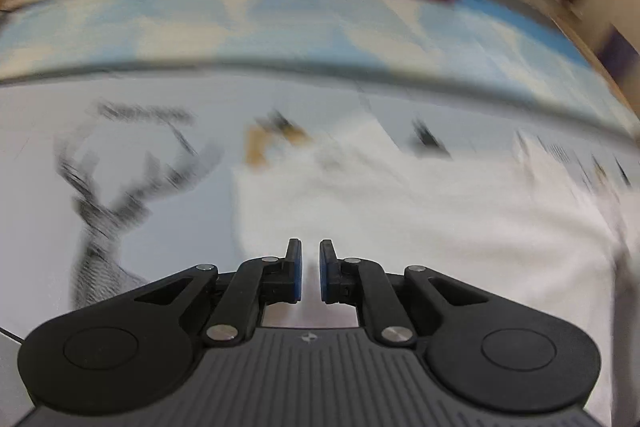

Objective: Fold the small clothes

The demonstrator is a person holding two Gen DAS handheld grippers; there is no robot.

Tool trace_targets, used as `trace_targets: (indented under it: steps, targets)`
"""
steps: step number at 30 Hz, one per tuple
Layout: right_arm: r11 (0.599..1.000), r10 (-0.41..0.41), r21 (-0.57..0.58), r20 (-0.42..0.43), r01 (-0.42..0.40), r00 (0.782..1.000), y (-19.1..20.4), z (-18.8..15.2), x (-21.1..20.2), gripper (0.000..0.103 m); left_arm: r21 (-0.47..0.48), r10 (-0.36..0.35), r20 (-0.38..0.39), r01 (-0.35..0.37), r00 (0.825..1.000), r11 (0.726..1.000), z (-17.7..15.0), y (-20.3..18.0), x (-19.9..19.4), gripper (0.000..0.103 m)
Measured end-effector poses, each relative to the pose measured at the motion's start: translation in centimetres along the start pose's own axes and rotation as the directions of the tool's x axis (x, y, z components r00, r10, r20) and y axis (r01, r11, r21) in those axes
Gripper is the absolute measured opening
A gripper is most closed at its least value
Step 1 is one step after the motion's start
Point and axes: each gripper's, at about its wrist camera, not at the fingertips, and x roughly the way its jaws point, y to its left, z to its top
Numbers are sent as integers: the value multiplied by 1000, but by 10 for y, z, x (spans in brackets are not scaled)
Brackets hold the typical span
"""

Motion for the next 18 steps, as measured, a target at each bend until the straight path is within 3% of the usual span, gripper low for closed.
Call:
trace_targets:
  steps: [1,3,6,8,9,10,12,13,15,17,18]
  targets:
    - [1000,2,13,9,-3,1000,-7,4,-3,14,44,-18,-55,20,998,999,-8,-5,9,9]
    - [998,8,55,29,-10,1000,-26,13,-9,14,141,59,-191,-32,980,989,-32,-9,37,8]
    - [992,5,125,54,-12,999,-58,26,-16,14,124,75,-136,-58,988,991,-28,-13,20,7]
    - [983,-2,181,67,-10,998,-82,34,-20,14,83,-36,0,36,999,996,-25,-14,3,11]
    - [976,-6,218,75,-11,997,-97,39,-23,14,73,-10,-67,15,998,997,-29,-15,16,11]
    - [969,-12,248,79,-8,997,-109,42,-24,14,114,94,-186,-74,978,991,-37,-20,37,10]
    - [951,-14,309,77,-11,997,-134,47,-24,18,272,188,-132,-146,973,951,-44,-46,33,9]
    - [941,-7,339,71,-17,997,-146,48,-22,20,281,210,-119,-170,970,945,-41,-55,24,12]
    - [919,-14,395,62,-11,998,-169,50,-19,22,190,147,-51,-135,988,973,-34,-63,-6,20]
    - [905,-36,425,63,6,997,-187,52,-13,22,114,113,6,-113,994,987,-30,-74,-35,45]
    - [897,-51,441,58,21,997,-197,53,-8,22,103,112,25,-114,993,988,-29,-83,-47,47]
